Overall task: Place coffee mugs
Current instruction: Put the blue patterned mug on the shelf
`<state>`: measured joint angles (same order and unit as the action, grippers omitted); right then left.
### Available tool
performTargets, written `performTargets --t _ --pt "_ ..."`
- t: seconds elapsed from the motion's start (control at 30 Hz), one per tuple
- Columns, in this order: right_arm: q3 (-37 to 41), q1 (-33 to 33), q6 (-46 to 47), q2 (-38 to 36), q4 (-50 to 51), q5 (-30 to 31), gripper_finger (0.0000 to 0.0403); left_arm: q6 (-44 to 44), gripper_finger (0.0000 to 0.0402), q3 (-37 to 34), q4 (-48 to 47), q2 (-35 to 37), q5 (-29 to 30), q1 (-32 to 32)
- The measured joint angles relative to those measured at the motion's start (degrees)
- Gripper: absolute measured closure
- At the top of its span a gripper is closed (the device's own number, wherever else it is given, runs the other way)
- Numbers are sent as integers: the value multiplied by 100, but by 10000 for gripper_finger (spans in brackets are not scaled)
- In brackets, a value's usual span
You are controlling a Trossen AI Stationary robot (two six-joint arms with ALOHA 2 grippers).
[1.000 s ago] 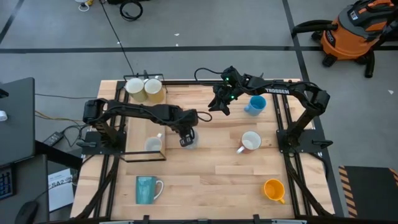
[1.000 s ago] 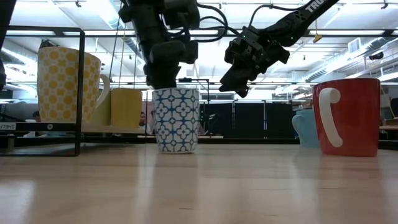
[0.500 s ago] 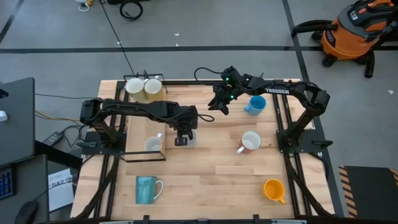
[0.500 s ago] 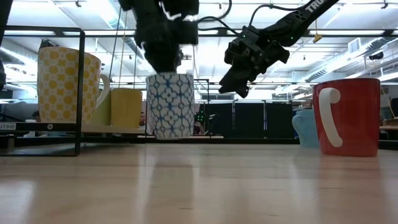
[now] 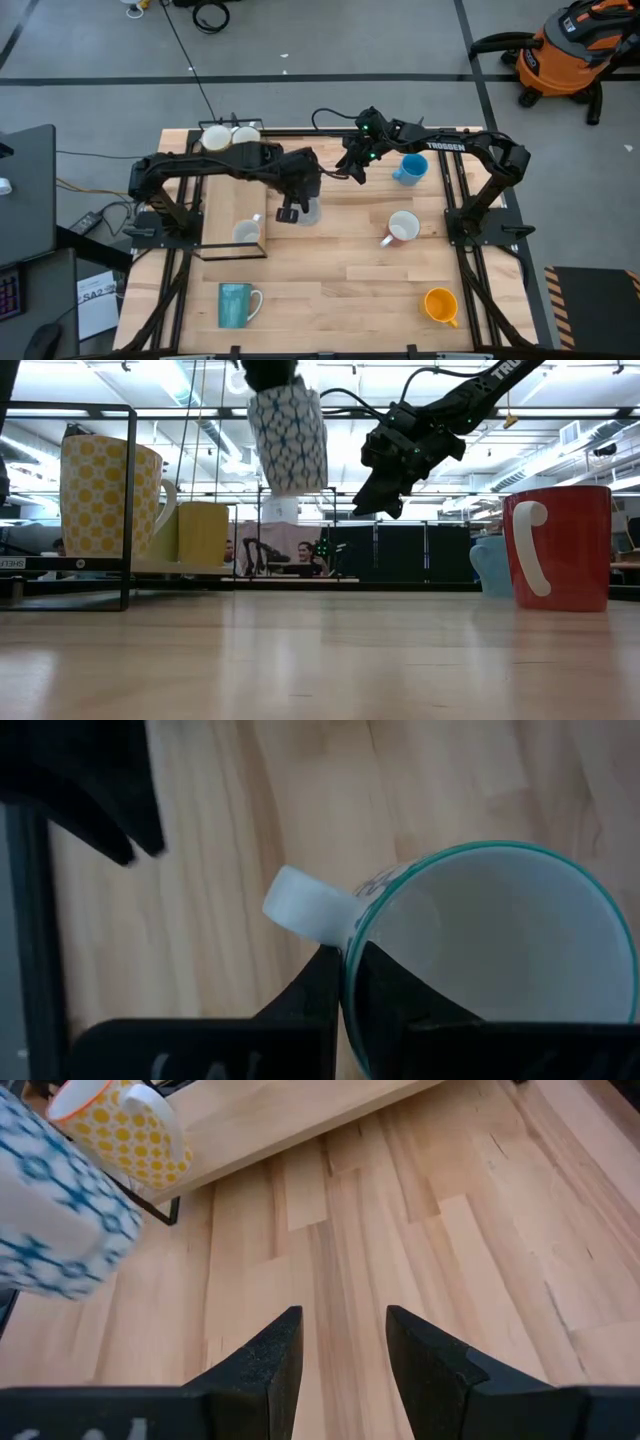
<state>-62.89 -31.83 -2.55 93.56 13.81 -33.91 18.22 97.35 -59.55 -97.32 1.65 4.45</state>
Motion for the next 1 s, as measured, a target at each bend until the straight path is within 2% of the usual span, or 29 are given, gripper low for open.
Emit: performTargets --t 0.2,0.43,0.73,0.83,1.0 --pt "0 0 2 0 5 0 252 205 375 616 -724 51 31 136" --pt "0 11 7 0 12 0 252 235 375 626 -1450 596 100 629" --pt "0 37 7 0 17 -2 252 186 375 609 -2348 1656 348 1151" --pt "0 37 4 0 10 -2 252 44 375 315 -2394 2130 345 1284" --pt "0 37 4 0 10 -2 252 -171 375 -673 -2355 3041 381 1445"
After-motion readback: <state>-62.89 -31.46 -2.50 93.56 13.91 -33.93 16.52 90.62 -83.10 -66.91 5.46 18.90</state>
